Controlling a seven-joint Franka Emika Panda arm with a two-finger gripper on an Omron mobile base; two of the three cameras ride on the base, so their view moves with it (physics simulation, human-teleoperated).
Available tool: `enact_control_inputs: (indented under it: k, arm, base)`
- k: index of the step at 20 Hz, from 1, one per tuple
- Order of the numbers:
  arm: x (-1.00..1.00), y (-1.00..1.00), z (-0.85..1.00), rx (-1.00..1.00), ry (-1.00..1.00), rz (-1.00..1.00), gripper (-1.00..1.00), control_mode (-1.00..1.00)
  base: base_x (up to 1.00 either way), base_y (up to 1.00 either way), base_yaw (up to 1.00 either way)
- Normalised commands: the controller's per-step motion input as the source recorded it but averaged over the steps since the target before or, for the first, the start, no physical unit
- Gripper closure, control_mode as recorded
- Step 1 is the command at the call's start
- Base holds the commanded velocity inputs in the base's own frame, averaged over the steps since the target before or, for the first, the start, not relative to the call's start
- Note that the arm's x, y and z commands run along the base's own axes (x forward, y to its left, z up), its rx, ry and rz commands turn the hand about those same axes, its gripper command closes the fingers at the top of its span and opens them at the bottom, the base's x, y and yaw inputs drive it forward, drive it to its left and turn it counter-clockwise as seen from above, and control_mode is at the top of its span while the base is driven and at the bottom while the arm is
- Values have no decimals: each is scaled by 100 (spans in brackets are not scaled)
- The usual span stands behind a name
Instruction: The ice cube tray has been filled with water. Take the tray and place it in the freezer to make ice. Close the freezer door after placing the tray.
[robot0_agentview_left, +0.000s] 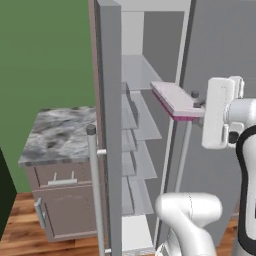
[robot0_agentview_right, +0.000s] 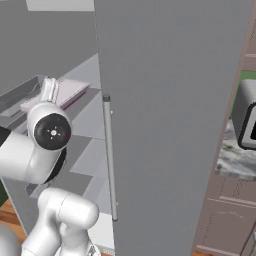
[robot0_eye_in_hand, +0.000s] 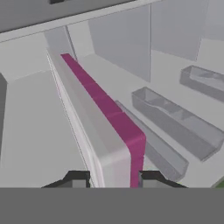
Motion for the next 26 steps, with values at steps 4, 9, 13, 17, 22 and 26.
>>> enact_control_inputs:
  k: [4, 9, 13, 17, 22, 26]
  arm:
    - [26, 0, 12, 0, 0, -7, 100, -100]
    - [30, 5, 12, 0, 0, -2, 100, -100]
    - [28, 8, 6, 0, 0, 0, 100, -100]
    - [33, 10, 0, 0, 0, 0, 100, -100]
    - [35, 6, 0, 0, 0, 0, 100, -100]
    - [34, 9, 0, 0, 0, -1, 100, -100]
  base:
    - [0, 0, 0]
    - [0, 0, 0]
    - [0, 0, 0]
    - [0, 0, 0]
    - [0, 0, 0]
    - [0, 0, 0]
